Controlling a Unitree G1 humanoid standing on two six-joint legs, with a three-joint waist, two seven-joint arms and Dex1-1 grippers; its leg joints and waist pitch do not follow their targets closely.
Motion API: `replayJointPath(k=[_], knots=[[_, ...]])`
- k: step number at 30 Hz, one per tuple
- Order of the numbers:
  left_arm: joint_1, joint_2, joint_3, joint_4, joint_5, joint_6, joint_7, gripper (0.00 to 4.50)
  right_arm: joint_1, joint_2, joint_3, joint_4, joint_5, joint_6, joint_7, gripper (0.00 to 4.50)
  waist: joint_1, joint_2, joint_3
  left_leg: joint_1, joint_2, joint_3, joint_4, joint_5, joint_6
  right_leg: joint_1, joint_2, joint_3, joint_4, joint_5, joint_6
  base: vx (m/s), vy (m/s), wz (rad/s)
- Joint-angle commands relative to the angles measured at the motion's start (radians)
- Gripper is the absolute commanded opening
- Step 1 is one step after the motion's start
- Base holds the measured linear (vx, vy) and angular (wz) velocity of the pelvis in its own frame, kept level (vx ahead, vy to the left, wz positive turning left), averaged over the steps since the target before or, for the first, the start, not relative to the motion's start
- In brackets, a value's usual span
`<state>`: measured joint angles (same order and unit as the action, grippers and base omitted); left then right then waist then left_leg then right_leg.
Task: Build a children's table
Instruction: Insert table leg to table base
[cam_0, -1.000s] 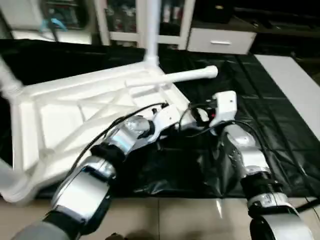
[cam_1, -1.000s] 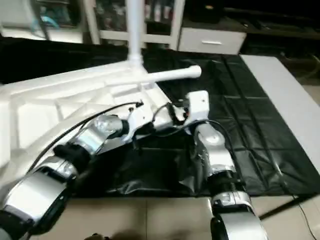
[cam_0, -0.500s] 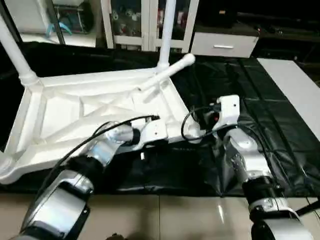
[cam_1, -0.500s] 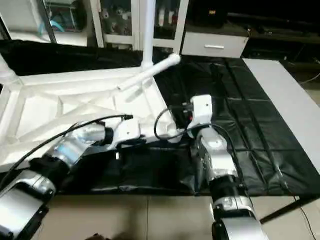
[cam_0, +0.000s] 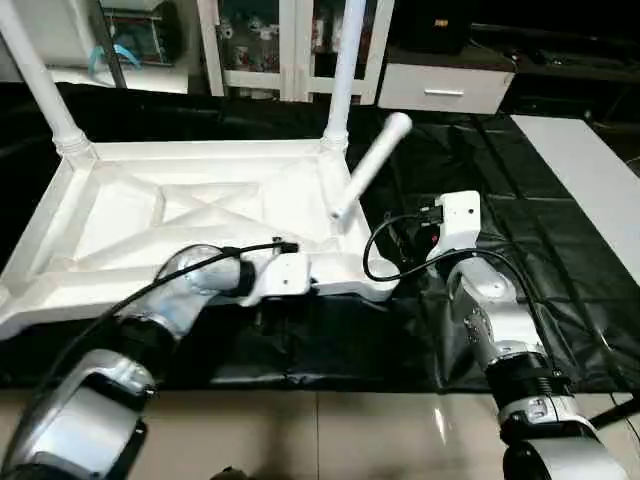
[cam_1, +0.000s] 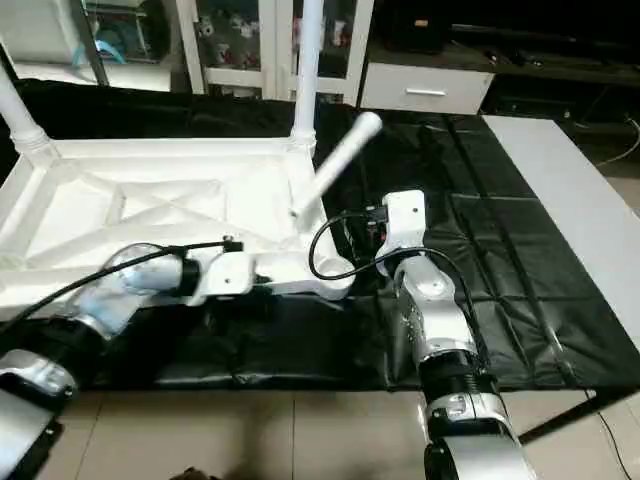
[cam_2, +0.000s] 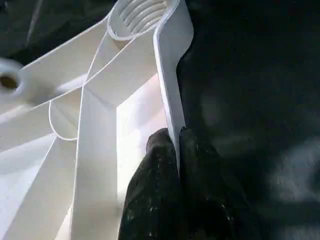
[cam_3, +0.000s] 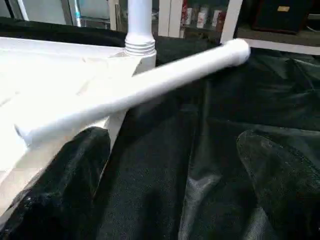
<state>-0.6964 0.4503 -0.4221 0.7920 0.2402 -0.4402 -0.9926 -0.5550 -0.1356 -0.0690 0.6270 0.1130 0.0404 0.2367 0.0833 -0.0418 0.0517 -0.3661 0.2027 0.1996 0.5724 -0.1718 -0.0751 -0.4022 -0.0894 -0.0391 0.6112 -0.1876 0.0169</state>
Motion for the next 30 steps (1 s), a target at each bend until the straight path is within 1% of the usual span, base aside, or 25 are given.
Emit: replayJointPath(k=[1,2,3,4,5,6,8,9,10,11,12,13,14,15,16,17,19,20,21,22,23,25,27,28,30], knots=[[0.036,0.06,-0.065,0.04,0.084,-0.028,-0.065,0.0,-0.009,-0.015,-0.011,-0.013,0.002,0.002,0.003,4.41,-0.001,0.01,-0.064,0.018,0.027,-0.012,-0.071,-0.249,-0.032,0.036,-0.047,0.034,-0.061,-0.122,-0.203,0.0,0.0,0.0],[0.041,0.078,-0.058,0.033,0.075,-0.036,-0.083,0.0,-0.016,-0.017,-0.014,-0.005,0.009,0.01,0.012,4.41,-0.001,0.008,-0.064,0.019,0.027,-0.012,-0.071,-0.252,-0.033,0.035,-0.048,0.034,-0.06,-0.125,-0.203,0.0,0.0,0.0],[0.044,0.095,-0.054,0.028,0.068,-0.053,-0.096,0.0,-0.024,-0.02,-0.018,0.005,0.015,0.02,0.019,4.41,-0.002,0.009,-0.064,0.019,0.027,-0.012,-0.071,-0.249,-0.034,0.035,-0.048,0.034,-0.06,-0.122,-0.204,0.0,0.0,0.0],[0.051,0.121,-0.048,0.017,0.051,-0.076,-0.124,0.0,-0.041,-0.028,-0.022,0.03,0.023,0.042,0.035,4.41,-0.005,0.003,-0.065,0.018,0.027,-0.011,-0.07,-0.244,-0.033,0.036,-0.046,0.034,-0.059,-0.113,-0.207,0.0,0.0,0.0],[0.051,0.121,-0.048,0.017,0.051,-0.076,-0.124,0.0,-0.041,-0.028,-0.022,0.03,0.023,0.042,0.035,4.41,-0.006,0.004,-0.066,0.016,0.026,-0.012,-0.069,-0.229,-0.03,0.038,-0.047,0.034,-0.053,-0.097,-0.215,0.0,0.0,0.0],[0.053,0.13,-0.048,0.014,0.048,-0.083,-0.131,0.0,-0.047,-0.031,-0.022,0.041,0.023,0.051,0.041,4.41,-0.007,0.005,-0.066,0.017,0.026,-0.01,-0.068,-0.223,-0.028,0.036,-0.046,0.034,-0.053,-0.088,-0.217,0.0,0.0,0.0],[0.061,0.169,-0.039,-0.001,0.033,-0.11,-0.153,0.0,-0.088,-0.046,-0.024,0.135,0.017,0.078,0.048,4.41,-0.01,0.001,-0.066,0.018,0.025,-0.008,-0.067,-0.211,-0.024,0.036,-0.045,0.034,-0.052,-0.078,-0.229,0.0,0.0,0.0],[0.062,0.178,-0.038,-0.003,0.033,-0.122,-0.155,0.0,-0.103,-0.051,-0.03,0.167,0.013,0.073,0.036,4.41,-0.014,0.003,-0.067,0.016,0.025,-0.009,-0.067,-0.207,-0.027,0.037,-0.046,0.033,-0.049,-0.074,-0.238,0.0,0.0,0.0],[0.063,0.185,-0.037,-0.003,0.033,-0.133,-0.154,0.0,-0.114,-0.052,-0.038,0.188,0.016,0.071,0.028,4.41,-0.016,0.0,-0.066,0.016,0.025,-0.007,-0.065,-0.207,-0.028,0.035,-0.047,0.034,-0.048,-0.075,-0.241,0.0,0.0,0.0],[0.063,0.188,-0.036,-0.003,0.033,-0.14,-0.153,0.0,-0.121,-0.054,-0.044,0.2,0.018,0.071,0.024,4.41,-0.015,-0.006,-0.067,0.017,0.025,-0.006,-0.065,-0.204,-0.026,0.037,-0.047,0.034,-0.049,-0.073,-0.24,0.0,0.0,0.0],[0.062,0.194,-0.031,-0.002,0.033,-0.15,-0.145,0.32,-0.135,-0.055,-0.057,0.218,0.026,0.075,0.01,4.48,-0.013,-0.001,-0.067,0.018,0.026,-0.006,-0.064,-0.197,-0.025,0.036,-0.047,0.034,-0.047,-0.063,-0.24,0.0,0.0,0.0],[0.061,0.197,-0.029,-0.001,0.034,-0.152,-0.14,0.51,-0.141,-0.055,-0.063,0.226,0.028,0.078,0.0,4.5,-0.014,-0.002,-0.067,0.018,0.026,-0.005,-0.064,-0.189,-0.026,0.037,-0.046,0.034,-0.045,-0.051,-0.241,0.0,0.0,0.0],[0.057,0.203,-0.011,-0.004,0.012,-0.135,-0.152,0.51,-0.163,-0.059,-0.087,0.258,0.04,0.092,-0.034,4.5,-0.014,-0.01,-0.067,0.018,0.026,-0.004,-0.064,-0.183,-0.023,0.038,-0.045,0.033,-0.046,-0.048,-0.241,0.0,0.0,0.0],[0.059,0.208,0.002,-0.018,-0.012,-0.112,-0.174,0.63,-0.176,-0.064,-0.095,0.281,0.038,0.093,-0.056,4.5,-0.014,-0.008,-0.068,0.017,0.025,-0.005,-0.063,-0.174,-0.022,0.039,-0.047,0.033,-0.043,-0.046,-0.244,0.0,0.0,0.0],[0.06,0.211,0.016,-0.033,-0.032,-0.106,-0.181,0.69,-0.19,-0.069,-0.1,0.302,0.039,0.092,-0.063,4.5,-0.014,-0.011,-0.069,0.017,0.025,-0.004,-0.062,-0.164,-0.023,0.039,-0.049,0.034,-0.041,-0.048,-0.247,0.0,0.0,0.0],[0.063,0.212,0.028,-0.053,-0.056,-0.093,-0.193,0.92,-0.206,-0.074,-0.103,0.326,0.039,0.09,-0.073,4.5,-0.014,-0.011,-0.067,0.018,0.025,-0.002,-0.061,-0.161,-0.02,0.037,-0.047,0.034,-0.042,-0.044,-0.249,0.0,0.0,0.0],[0.067,0.211,0.051,-0.091,-0.102,-0.079,-0.206,0.99,-0.249,-0.083,-0.11,0.387,0.039,0.085,-0.09,4.5,-0.014,-0.01,-0.069,0.018,0.024,0.0,-0.059,-0.152,-0.018,0.037,-0.046,0.034,-0.039,-0.03,-0.256,0.0,0.0,0.0],[0.067,0.211,0.051,-0.091,-0.102,-0.079,-0.206,0.99,-0.249,-0.083,-0.11,0.387,0.039,0.085,-0.09,4.5,-0.015,-0.01,-0.07,0.017,0.024,0.0,-0.057,-0.146,-0.018,0.037,-0.046,0.034,-0.036,-0.021,-0.26,0.0,0.0,0.0],[0.067,0.209,0.058,-0.106,-0.121,-0.068,-0.212,1.04,-0.268,-0.088,-0.116,0.416,0.037,0.085,-0.098,4.5,-0.012,-0.014,-0.068,0.018,0.023,0.003,-0.056,-0.142,-0.01,0.036,-0.043,0.034,-0.037,-0.01,-0.258,0.0,0.0,0.0],[0.067,0.205,0.065,-0.127,-0.139,-0.062,-0.212,1.26,-0.293,-0.09,-0.123,0.45,0.035,0.087,-0.111,4.5,-0.011,-0.01,-0.07,0.018,0.023,0.002,-0.056,-0.133,-0.009,0.037,-0.043,0.033,-0.033,0.0,-0.264,0.0,0.0,0.0],[0.066,0.202,0.068,-0.141,-0.149,-0.058,-0.211,1.35,-0.311,-0.092,-0.128,0.473,0.035,0.087,-0.119,4.5,-0.008,-0.016,-0.071,0.018,0.024,0.003,-0.054,-0.123,-0.007,0.038,-0.042,0.033,-0.032,0.016,-0.269,0.0,0.0,0.0],[0.067,0.201,0.067,-0.156,-0.151,-0.061,-0.209,1.39,-0.33,-0.092,-0.131,0.498,0.033,0.09,-0.129,4.5,-0.003,-0.013,-0.071,0.017,0.026,0.004,-0.052,-0.113,-0.004,0.038,-0.042,0.032,-0.028,0.033,-0.273,0.0,0.0,0.0],[0.079,0.201,0.071,-0.202,-0.159,-0.048,-0.215,1.58,-0.365,-0.091,-0.13,0.554,0.024,0.132,-0.169,4.5,0.003,-0.013,-0.071,0.018,0.026,0.005,-0.051,-0.095,-0.001,0.037,-0.039,0.031,-0.025,0.053,-0.274,0.0,0.0,0.0],[0.085,0.197,0.08,-0.232,-0.17,-0.033,-0.216,1.7,-0.378,-0.091,-0.123,0.593,0.01,0.168,-0.211,4.5,0.007,-0.015,-0.072,0.017,0.025,0.007,-0.049,-0.085,-0.002,0.038,-0.037,0.031,-0.023,0.06,-0.275,0.0,0.0,0.0],[0.085,0.19,0.096,-0.264,-0.195,0.0,-0.216,1.78,-0.376,-0.089,-0.115,0.626,-0.007,0.182,-0.244,4.5,0.013,-0.015,-0.069,0.014,0.024,0.009,-0.048,-0.09,-0.014,0.036,-0.037,0.032,-0.022,0.046,-0.27,0.0,0.0,0.0]])
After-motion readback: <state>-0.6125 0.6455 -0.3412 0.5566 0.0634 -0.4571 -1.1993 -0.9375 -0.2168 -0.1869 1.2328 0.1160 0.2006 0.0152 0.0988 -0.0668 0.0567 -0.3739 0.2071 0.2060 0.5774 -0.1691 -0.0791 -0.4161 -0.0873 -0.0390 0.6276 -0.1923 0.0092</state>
